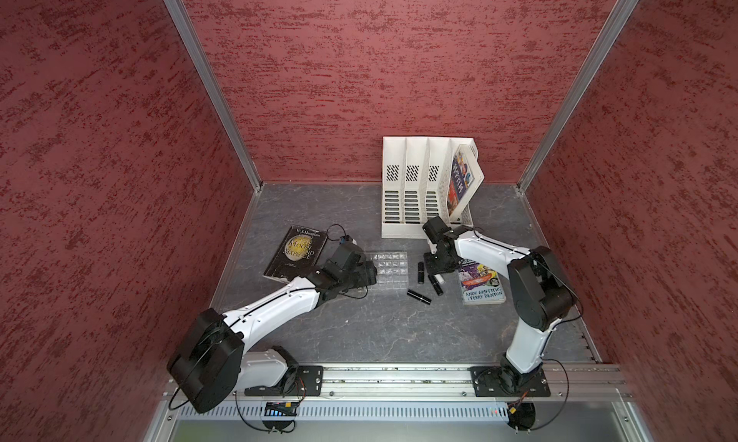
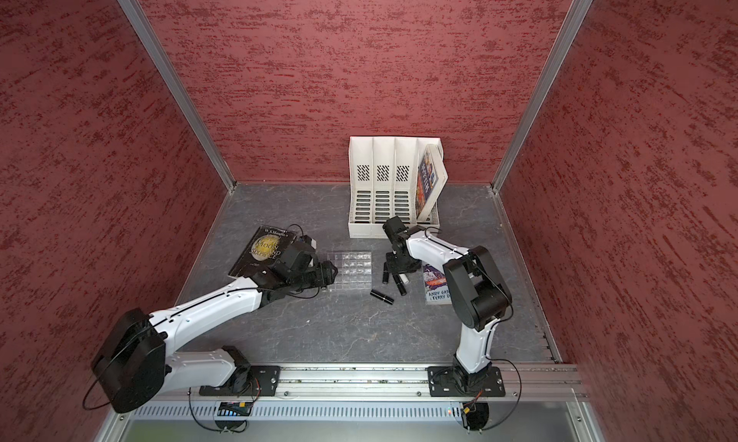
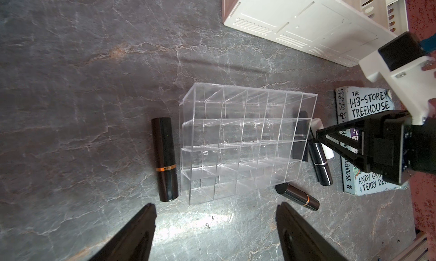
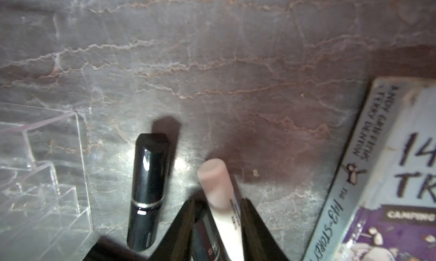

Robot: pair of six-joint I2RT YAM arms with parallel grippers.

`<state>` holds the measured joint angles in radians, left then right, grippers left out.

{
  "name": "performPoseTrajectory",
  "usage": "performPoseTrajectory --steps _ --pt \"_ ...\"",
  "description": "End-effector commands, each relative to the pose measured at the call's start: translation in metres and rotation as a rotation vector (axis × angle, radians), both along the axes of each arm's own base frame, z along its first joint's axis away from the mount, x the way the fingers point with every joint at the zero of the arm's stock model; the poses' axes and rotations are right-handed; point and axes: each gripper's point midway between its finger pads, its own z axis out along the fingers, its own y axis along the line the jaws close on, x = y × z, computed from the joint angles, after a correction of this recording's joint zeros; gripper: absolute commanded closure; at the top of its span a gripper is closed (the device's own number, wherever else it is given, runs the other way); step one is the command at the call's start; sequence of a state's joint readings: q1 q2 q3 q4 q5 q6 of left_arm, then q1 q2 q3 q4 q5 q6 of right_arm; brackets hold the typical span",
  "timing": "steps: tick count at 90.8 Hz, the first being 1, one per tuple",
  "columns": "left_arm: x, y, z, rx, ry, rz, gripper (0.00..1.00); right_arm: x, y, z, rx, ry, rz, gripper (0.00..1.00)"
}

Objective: Arrange the lipsticks in the organizer
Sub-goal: Pick up the lipstick at the center of the board.

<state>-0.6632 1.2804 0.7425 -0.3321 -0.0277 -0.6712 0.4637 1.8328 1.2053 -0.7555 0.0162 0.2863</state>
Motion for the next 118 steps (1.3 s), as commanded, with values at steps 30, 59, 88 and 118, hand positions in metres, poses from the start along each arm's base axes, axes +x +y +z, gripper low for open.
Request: performPoseTrajectory --steps 30,59,88,118 --pt "0.008 -0.012 0.010 -0.012 -0.042 -0.028 0.17 0.018 -0.008 0.000 -0.009 -0.037 -0.031 0.64" --pt "0.007 -0.014 0.014 -0.017 -0.051 -0.035 0.17 0.024 -0.003 0.015 0.039 -0.062 -0.057 0.58" --pt "0.009 -0.023 0.023 -0.032 -0.069 -0.059 0.17 0.023 -0.006 0.010 0.041 -0.048 -0.063 0.62" --pt "0.007 -0.040 0.037 -0.071 -0.103 -0.113 0.18 0.020 -0.007 -0.007 0.023 -0.010 -0.062 0.65"
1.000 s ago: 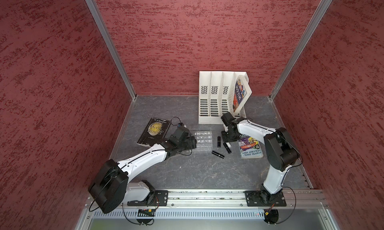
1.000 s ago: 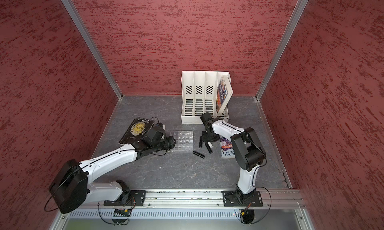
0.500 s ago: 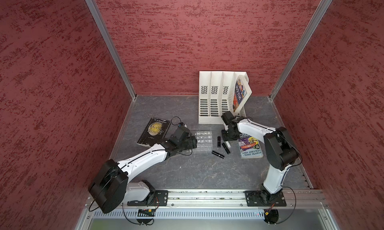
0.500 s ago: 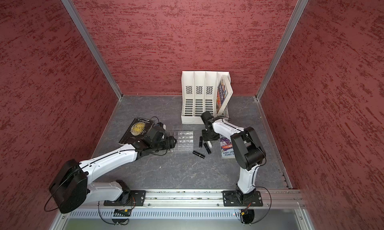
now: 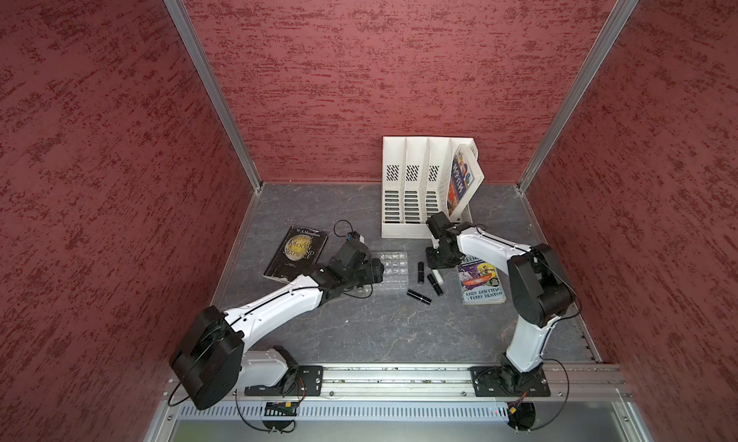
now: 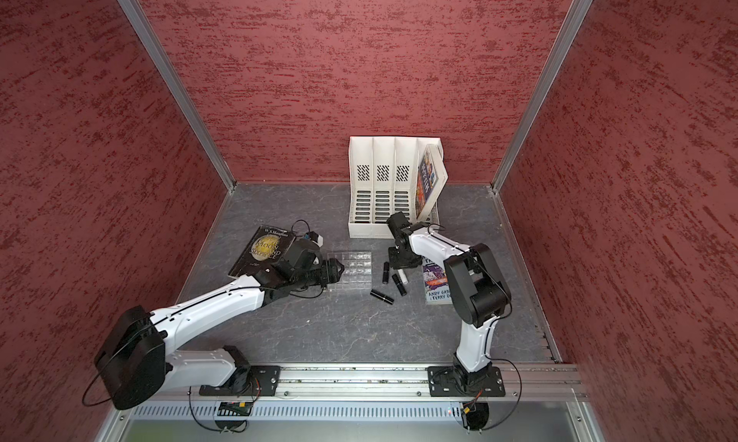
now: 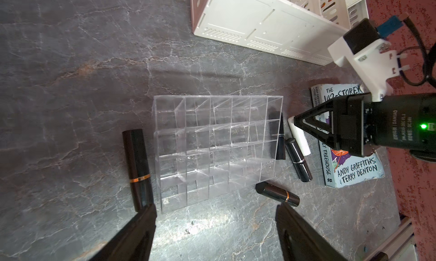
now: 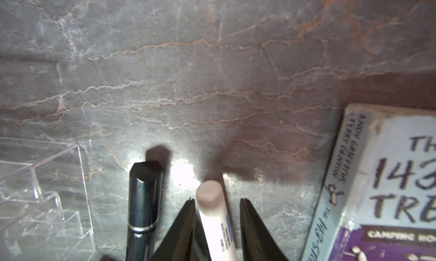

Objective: Arrange the lipsticks in the organizer
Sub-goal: Pick up the lipstick at the center of the board.

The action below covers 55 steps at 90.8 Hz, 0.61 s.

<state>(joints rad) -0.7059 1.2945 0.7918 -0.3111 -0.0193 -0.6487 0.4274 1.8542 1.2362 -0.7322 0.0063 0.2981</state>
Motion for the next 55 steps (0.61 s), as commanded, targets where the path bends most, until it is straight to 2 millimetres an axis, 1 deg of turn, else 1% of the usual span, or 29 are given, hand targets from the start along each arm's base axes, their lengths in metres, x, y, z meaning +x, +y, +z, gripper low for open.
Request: performPoseTrajectory --steps 1,8,29,38,47,55 --pt "0.005 -0.018 0.019 -0.045 -0.055 -0.049 0.18 0.002 -0.002 -0.010 -0.002 0.016 -0.015 0.65" --pt "0.004 -0.022 0.022 -0.054 -0.065 -0.062 0.18 0.001 -0.004 -0.014 -0.010 0.018 -0.018 0.66" --pt "0.005 -0.027 0.026 -0.078 -0.072 -0.073 0.20 0.005 -0.005 -0.014 -0.023 0.011 -0.023 0.67" --pt "0.004 -0.034 0.029 -0.107 -0.070 -0.096 0.21 0.006 -0.009 -0.014 -0.048 0.003 -0.024 0.72" --pt "0.003 -0.042 0.034 -0.142 -0.071 -0.128 0.22 0.011 -0.012 -0.004 -0.063 -0.034 -0.031 0.76" --pt "0.001 -0.051 0.042 -0.172 -0.077 -0.180 0.22 0.018 -0.013 0.014 -0.058 -0.087 -0.034 0.78"
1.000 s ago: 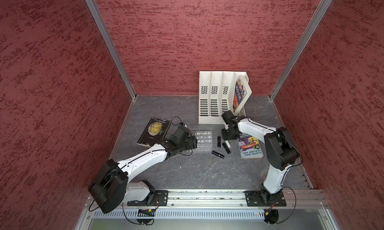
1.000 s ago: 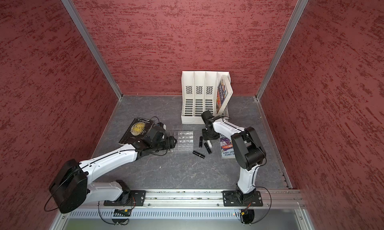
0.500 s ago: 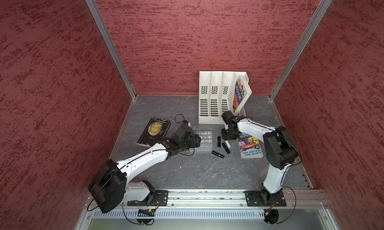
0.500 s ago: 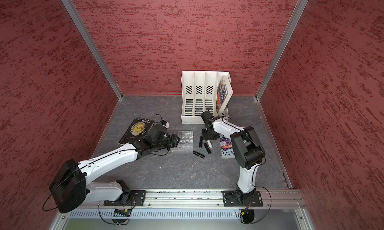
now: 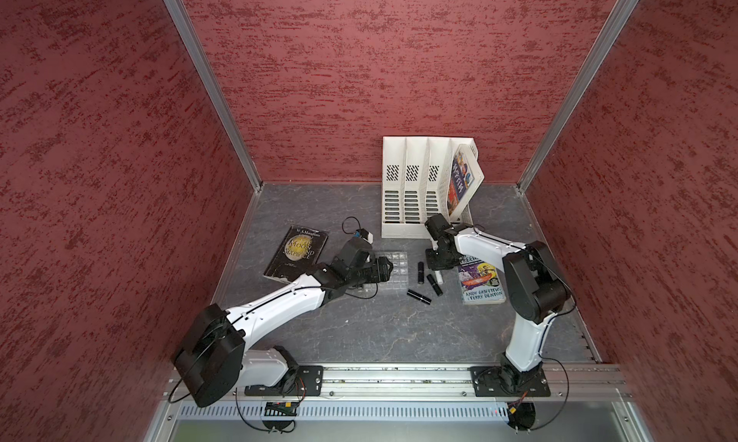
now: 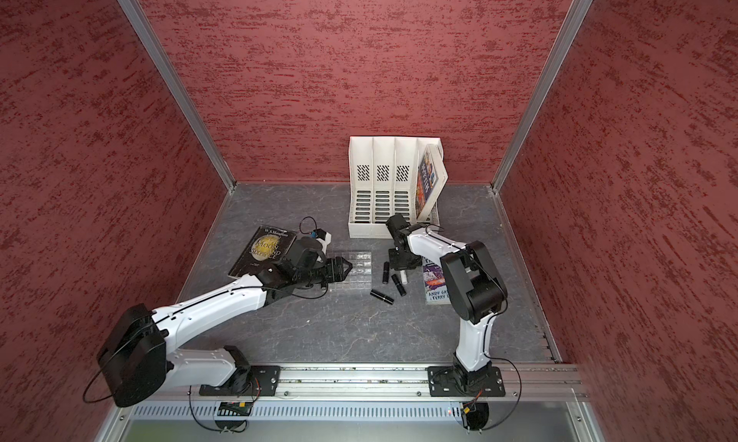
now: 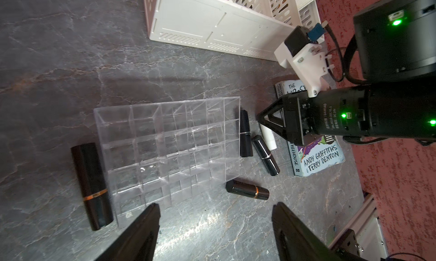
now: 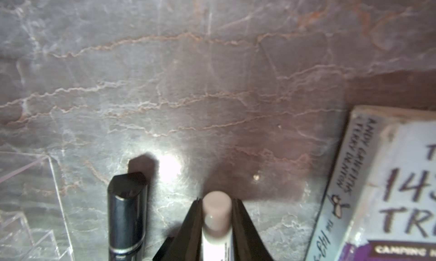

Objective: Arrange the lipsticks in the organizer
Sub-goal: Pick up the lipstick at the center of the board.

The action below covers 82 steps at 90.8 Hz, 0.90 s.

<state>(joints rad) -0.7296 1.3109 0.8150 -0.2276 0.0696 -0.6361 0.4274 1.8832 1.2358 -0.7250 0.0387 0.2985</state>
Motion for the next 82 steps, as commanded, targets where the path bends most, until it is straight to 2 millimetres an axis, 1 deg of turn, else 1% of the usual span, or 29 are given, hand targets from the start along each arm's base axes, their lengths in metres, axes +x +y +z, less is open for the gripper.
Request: performPoseTrajectory --steps 1,7,14,18,23,27,34,39,41,43,48,53,60,70,73,77,82 --pt "0.002 -0.021 0.024 -0.076 -0.045 -0.089 0.22 0.017 -0.007 0.028 -0.017 -0.103 -0.025 0.78" --pt "-0.001 -0.026 0.032 -0.099 -0.049 -0.127 0.22 0.018 -0.004 0.047 0.012 -0.142 -0.020 0.78" --pt "-0.004 -0.030 0.040 -0.120 -0.058 -0.168 0.23 0.011 0.003 0.068 0.050 -0.165 -0.010 0.78" --pt "-0.008 -0.033 0.044 -0.129 -0.064 -0.200 0.23 0.002 0.005 0.074 0.064 -0.158 0.000 0.78" --pt "-0.012 -0.035 0.043 -0.131 -0.066 -0.225 0.24 -0.012 0.010 0.081 0.091 -0.154 0.022 0.78" --pt "-0.015 -0.036 0.041 -0.133 -0.061 -0.245 0.25 -0.022 0.018 0.094 0.145 -0.166 0.045 0.78" --pt "-0.022 -0.039 0.039 -0.143 -0.045 -0.274 0.27 -0.044 0.027 0.109 0.220 -0.150 0.089 0.78" --pt "-0.027 -0.043 0.040 -0.160 -0.036 -0.301 0.28 -0.063 0.033 0.112 0.272 -0.095 0.121 0.77" --pt "-0.029 -0.044 0.041 -0.170 -0.035 -0.310 0.28 -0.071 0.034 0.117 0.293 -0.091 0.128 0.77" --pt "-0.031 -0.046 0.042 -0.179 -0.031 -0.321 0.28 -0.077 0.034 0.118 0.305 -0.074 0.128 0.77" --pt "-0.036 -0.051 0.043 -0.202 -0.028 -0.347 0.29 -0.091 0.038 0.120 0.353 -0.037 0.111 0.77" --pt "-0.041 -0.056 0.041 -0.215 -0.020 -0.372 0.29 -0.102 0.047 0.125 0.432 0.001 0.094 0.77" --pt "-0.050 -0.064 0.035 -0.218 -0.004 -0.407 0.29 -0.110 0.057 0.135 0.529 0.016 0.085 0.78" --pt "-0.060 -0.073 0.032 -0.233 -0.003 -0.450 0.30 -0.121 0.074 0.153 0.671 0.015 0.133 0.78" --pt "-0.061 -0.075 0.031 -0.237 0.000 -0.457 0.30 -0.126 0.077 0.155 0.703 0.026 0.147 0.78" --pt "-0.064 -0.078 0.031 -0.248 -0.001 -0.469 0.31 -0.126 0.080 0.158 0.728 0.015 0.161 0.78" --pt "-0.067 -0.084 0.032 -0.268 -0.002 -0.485 0.31 -0.125 0.081 0.157 0.736 0.001 0.167 0.78"
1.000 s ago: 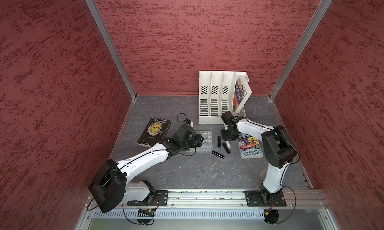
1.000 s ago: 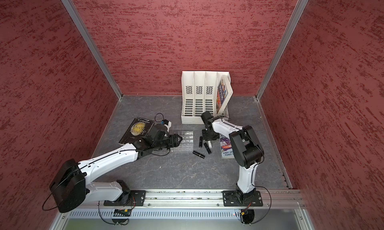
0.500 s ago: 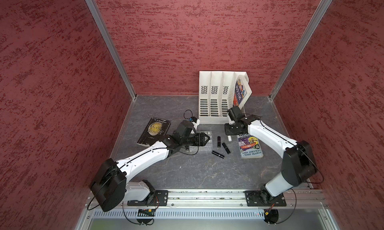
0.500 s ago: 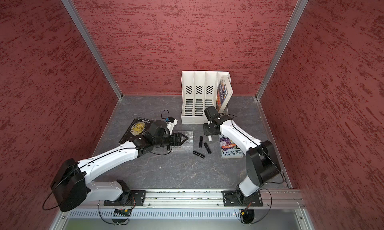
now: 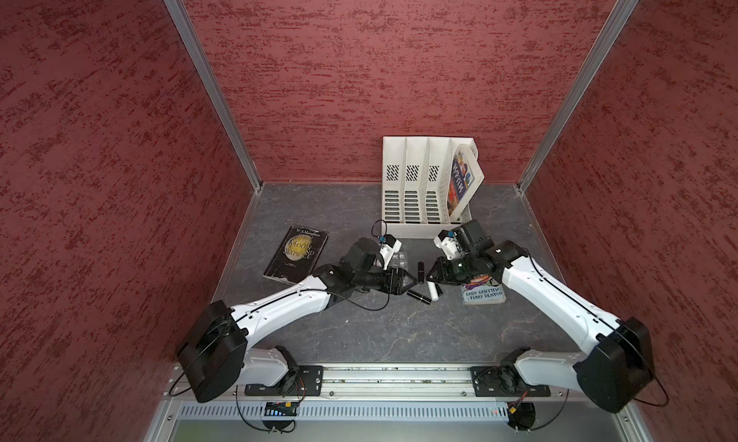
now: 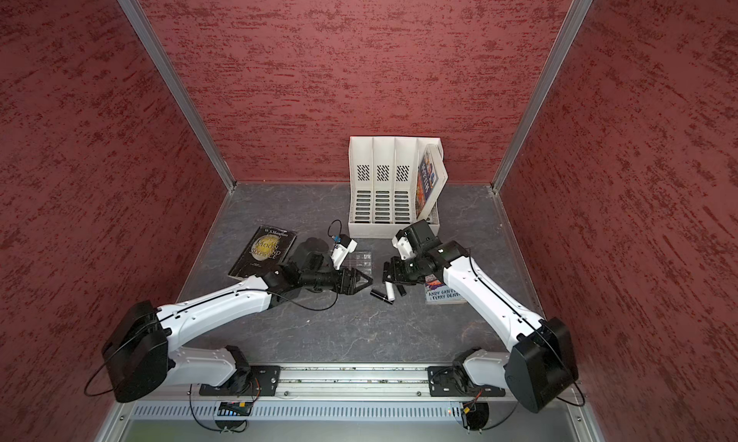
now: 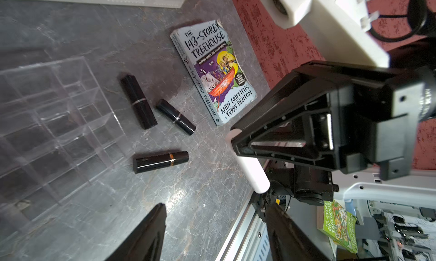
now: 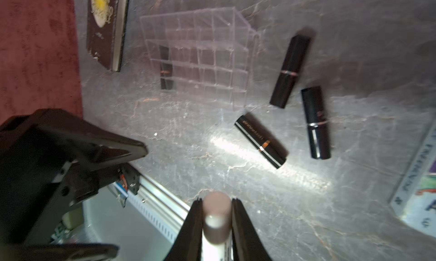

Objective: Arrange the lipsticks in the organizer
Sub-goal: Pick up the lipstick at the center of the board.

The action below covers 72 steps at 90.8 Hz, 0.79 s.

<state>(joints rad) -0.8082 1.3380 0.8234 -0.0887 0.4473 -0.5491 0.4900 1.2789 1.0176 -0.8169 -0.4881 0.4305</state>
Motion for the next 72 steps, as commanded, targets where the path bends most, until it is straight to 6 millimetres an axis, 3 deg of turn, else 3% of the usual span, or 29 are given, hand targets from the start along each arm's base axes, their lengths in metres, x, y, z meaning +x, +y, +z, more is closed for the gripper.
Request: performPoseTrajectory --steps 1,20,27,55,72 --pt "-0.008 -0.014 0.003 -0.060 -0.011 -0.059 0.32 -0.004 0.019 0.018 0.138 -0.021 0.043 0.78" --pt "-0.019 -0.031 0.013 -0.142 -0.024 -0.100 0.31 0.044 0.010 0.023 0.133 -0.213 -0.200 0.83" --pt "-0.020 -0.032 0.015 -0.164 -0.029 -0.096 0.31 0.052 0.003 0.024 0.082 -0.278 -0.283 0.83" --pt "-0.007 -0.034 0.008 -0.159 -0.036 -0.066 0.39 0.047 -0.018 0.025 -0.088 -0.278 -0.495 0.85" --pt "0.003 -0.041 0.007 -0.156 -0.049 -0.054 0.44 0.042 -0.019 0.033 -0.148 -0.288 -0.594 0.87"
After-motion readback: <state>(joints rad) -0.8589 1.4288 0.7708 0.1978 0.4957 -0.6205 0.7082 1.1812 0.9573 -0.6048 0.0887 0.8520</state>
